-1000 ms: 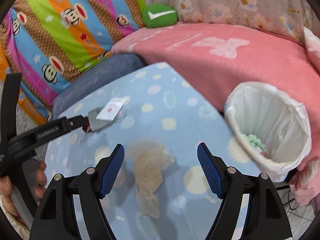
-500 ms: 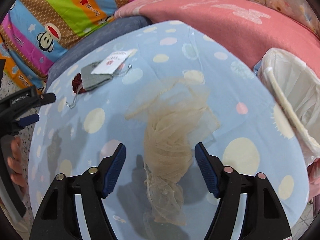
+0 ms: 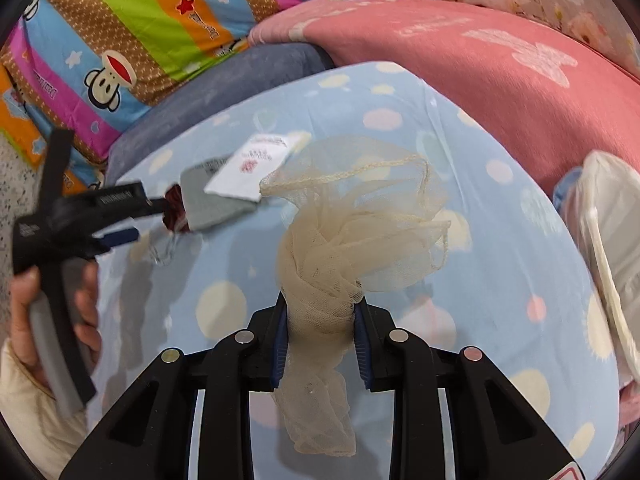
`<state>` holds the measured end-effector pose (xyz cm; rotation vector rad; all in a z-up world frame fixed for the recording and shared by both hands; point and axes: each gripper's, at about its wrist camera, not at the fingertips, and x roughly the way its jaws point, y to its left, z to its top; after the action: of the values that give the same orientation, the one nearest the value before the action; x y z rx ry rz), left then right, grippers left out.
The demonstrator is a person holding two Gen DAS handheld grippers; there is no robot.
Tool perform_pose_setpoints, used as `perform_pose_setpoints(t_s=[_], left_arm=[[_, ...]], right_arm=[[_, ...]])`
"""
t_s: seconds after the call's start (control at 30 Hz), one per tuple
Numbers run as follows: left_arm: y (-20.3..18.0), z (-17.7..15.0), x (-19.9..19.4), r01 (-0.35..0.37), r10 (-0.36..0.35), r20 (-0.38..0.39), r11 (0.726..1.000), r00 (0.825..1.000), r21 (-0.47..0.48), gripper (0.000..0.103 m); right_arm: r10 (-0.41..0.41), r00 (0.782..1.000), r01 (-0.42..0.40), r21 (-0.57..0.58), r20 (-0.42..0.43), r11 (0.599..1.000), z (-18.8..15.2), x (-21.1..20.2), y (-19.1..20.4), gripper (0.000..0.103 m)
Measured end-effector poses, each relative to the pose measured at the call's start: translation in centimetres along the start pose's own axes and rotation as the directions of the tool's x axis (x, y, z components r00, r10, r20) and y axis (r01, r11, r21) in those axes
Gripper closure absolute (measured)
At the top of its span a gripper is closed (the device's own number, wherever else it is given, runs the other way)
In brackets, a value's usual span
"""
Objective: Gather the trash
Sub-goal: 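Grasp the beige mesh pouf with the right tool while the left tool grasps the dark red scrunchie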
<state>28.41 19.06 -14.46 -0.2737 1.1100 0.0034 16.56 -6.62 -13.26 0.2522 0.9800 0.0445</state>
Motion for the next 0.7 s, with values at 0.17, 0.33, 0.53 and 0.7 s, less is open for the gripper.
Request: perform_pose_setpoints(t_s=[0.17, 0.33, 0.53, 0.7], left_arm=[[0.1, 0.4, 1.8, 0.037, -0.037, -0.033, 0.999, 0.999, 0.001, 0.064], [-0.1, 0.5, 1.2, 0.089, -0.089, -0.036, 0.996, 0.995, 0.005, 0.092], [-0.5, 0.7, -2.9, 0.080, -0.081, 0.039, 0.997, 0.996, 0.017, 0.095], [-1.7, 0.8, -8.2, 0.094, -0.099, 0.128, 0.995, 0.987, 0.044, 0.095]], right_arm=[[0.016, 1.000, -0.016, -0.009, 0.016, 1.000, 2.2, 0.6, 1.1, 0.076], [0.028, 0.999, -0.027, -0.021, 0.037, 0.999, 3.3, 0.1, 2.0, 0.076], [0.042, 0.994, -0.039, -0.032, 0.097, 0.999, 3.9, -2.8, 2.2, 0.076], [0.052, 0.986, -0.046, -0.042, 0.160, 0.998, 4.5, -6.2, 1.8, 0.076]])
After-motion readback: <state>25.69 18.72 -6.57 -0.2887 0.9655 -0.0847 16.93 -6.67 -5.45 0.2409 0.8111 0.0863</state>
